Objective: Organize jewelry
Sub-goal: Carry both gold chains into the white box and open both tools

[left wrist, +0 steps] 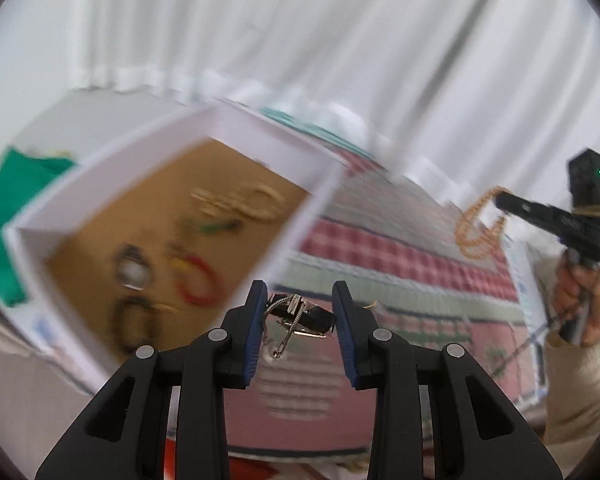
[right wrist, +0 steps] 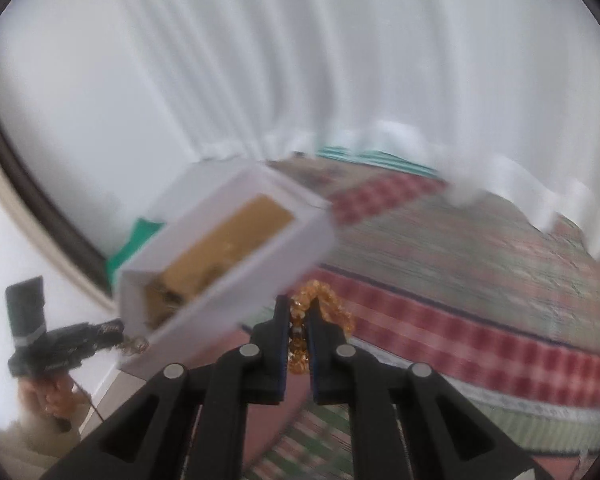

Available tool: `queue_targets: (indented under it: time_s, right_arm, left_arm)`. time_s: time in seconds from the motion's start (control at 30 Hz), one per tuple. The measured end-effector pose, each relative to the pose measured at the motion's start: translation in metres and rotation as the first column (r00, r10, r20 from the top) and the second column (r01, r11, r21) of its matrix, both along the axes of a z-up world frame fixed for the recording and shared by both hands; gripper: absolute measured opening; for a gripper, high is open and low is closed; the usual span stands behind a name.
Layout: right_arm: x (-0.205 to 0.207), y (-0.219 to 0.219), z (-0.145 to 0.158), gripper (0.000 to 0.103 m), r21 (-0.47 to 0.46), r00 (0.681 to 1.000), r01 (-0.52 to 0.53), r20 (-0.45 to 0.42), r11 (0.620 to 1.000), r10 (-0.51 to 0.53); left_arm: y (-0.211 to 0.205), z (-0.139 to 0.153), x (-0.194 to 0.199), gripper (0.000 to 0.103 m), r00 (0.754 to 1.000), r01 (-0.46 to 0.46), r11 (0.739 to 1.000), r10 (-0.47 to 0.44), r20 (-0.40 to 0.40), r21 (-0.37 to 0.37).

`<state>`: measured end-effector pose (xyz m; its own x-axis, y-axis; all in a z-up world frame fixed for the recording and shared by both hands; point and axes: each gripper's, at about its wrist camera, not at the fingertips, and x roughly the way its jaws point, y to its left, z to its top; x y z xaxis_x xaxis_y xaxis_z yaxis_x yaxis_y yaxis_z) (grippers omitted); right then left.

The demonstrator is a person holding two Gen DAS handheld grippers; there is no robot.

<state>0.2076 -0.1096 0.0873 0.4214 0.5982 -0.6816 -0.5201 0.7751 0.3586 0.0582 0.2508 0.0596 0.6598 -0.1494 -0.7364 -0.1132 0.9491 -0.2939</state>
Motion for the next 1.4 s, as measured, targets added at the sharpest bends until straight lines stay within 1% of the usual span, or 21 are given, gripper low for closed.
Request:
queue_targets:
  time_s: [0.1,0.27,0.33,0.4,0.47,0.57,0.7,0.83,0.9,0.97,1.0,1.03,1.07,1.1,1.13,1.17,1.23,1.3,1.37,1.4]
  right_arm:
    - [0.000,0.053,0.016,0.008,0.032,0.995,-0.095,0.030,0.995,0.094]
    - [0.002,0.142,0.030,0.008,0.063,0.973,-0.230,0.054,0.971,0.226]
    - [0.004,0.175,0.027,0.008,0.066,0.961,-0.276,0.042,0.959,0.274]
    - [0.006,0.200,0.021,0.008,0.055,0.952,-0.305,0.033,0.951,0.303]
    - [0.007,0.222,0.012,0.008,0.036,0.943,-0.334,0.024,0.942,0.333]
    - [0.010,0.256,-0.012,0.008,0.005,0.930,-0.368,-0.012,0.930,0.368]
    - [0.018,0.296,-0.054,0.008,-0.090,0.920,-0.393,-0.036,0.915,0.391]
    - [0.030,0.321,-0.102,0.008,-0.169,0.914,-0.407,-0.088,0.898,0.397]
    - [0.034,0.328,-0.126,0.010,-0.212,0.916,-0.400,-0.106,0.892,0.386]
    - [0.035,0.329,-0.139,0.011,-0.234,0.918,-0.396,-0.113,0.888,0.380]
    - [0.035,0.328,-0.143,0.022,-0.244,0.920,-0.393,-0.120,0.887,0.374]
    - [0.034,0.325,-0.143,0.033,-0.254,0.922,-0.386,-0.121,0.887,0.367]
    - [0.034,0.323,-0.141,0.055,-0.260,0.925,-0.379,-0.115,0.888,0.361]
    - [0.032,0.320,-0.136,0.064,-0.262,0.928,-0.372,-0.103,0.891,0.357]
    - [0.030,0.318,-0.129,0.064,-0.262,0.930,-0.367,-0.087,0.893,0.357]
    - [0.028,0.315,-0.121,0.065,-0.263,0.931,-0.364,-0.068,0.893,0.360]
    - [0.023,0.310,-0.107,0.068,-0.285,0.936,-0.346,-0.043,0.894,0.348]
    - [0.017,0.301,-0.093,0.072,-0.316,0.943,-0.324,-0.027,0.892,0.333]
    - [0.012,0.295,-0.083,0.072,-0.345,0.945,-0.312,-0.017,0.885,0.326]
    - [0.009,0.290,-0.078,0.073,-0.356,0.945,-0.311,-0.013,0.881,0.328]
  left_arm:
    - [0.040,0.002,0.002,0.033,0.996,-0.089,0.996,0.089,-0.001,0.027]
    - [0.084,-0.011,0.015,0.033,0.985,-0.171,0.984,0.172,-0.024,0.040]
    - [0.107,-0.023,0.023,0.033,0.977,-0.209,0.977,0.210,-0.046,0.033]
    - [0.122,-0.033,0.030,0.033,0.969,-0.235,0.971,0.237,-0.066,0.034]
    - [0.138,-0.046,0.038,0.033,0.960,-0.265,0.964,0.267,-0.090,0.028]
    - [0.154,-0.066,0.046,0.033,0.948,-0.293,0.956,0.295,-0.121,0.032]
    - [0.169,-0.089,0.057,0.033,0.934,-0.319,0.947,0.322,-0.154,0.045]
    - [0.167,-0.112,0.061,0.034,0.922,-0.329,0.942,0.335,-0.194,0.061]
    - [0.162,-0.118,0.059,0.034,0.923,-0.319,0.945,0.326,-0.203,0.067]
    - [0.153,-0.118,0.053,0.037,0.929,-0.310,0.947,0.321,-0.186,0.085]
    - [0.148,-0.115,0.050,0.042,0.933,-0.302,0.948,0.315,-0.173,0.098]
    - [0.143,-0.111,0.048,0.051,0.936,-0.299,0.947,0.315,-0.159,0.118]
    - [0.136,-0.105,0.045,0.057,0.937,-0.298,0.944,0.318,-0.144,0.142]
    - [0.129,-0.098,0.043,0.070,0.938,-0.302,0.938,0.324,-0.125,0.167]
    - [0.123,-0.092,0.041,0.082,0.937,-0.309,0.931,0.333,-0.105,0.195]
    - [0.118,-0.087,0.040,0.087,0.935,-0.317,0.924,0.342,-0.090,0.215]
    - [0.102,-0.068,0.032,0.101,0.926,-0.350,0.897,0.374,-0.042,0.271]
    - [0.091,-0.054,0.026,0.102,0.908,-0.396,0.867,0.418,-0.009,0.304]
    - [0.080,-0.041,0.021,0.102,0.887,-0.435,0.838,0.461,-0.001,0.329]
    - [0.077,-0.036,0.019,0.102,0.886,-0.439,0.838,0.464,-0.001,0.326]
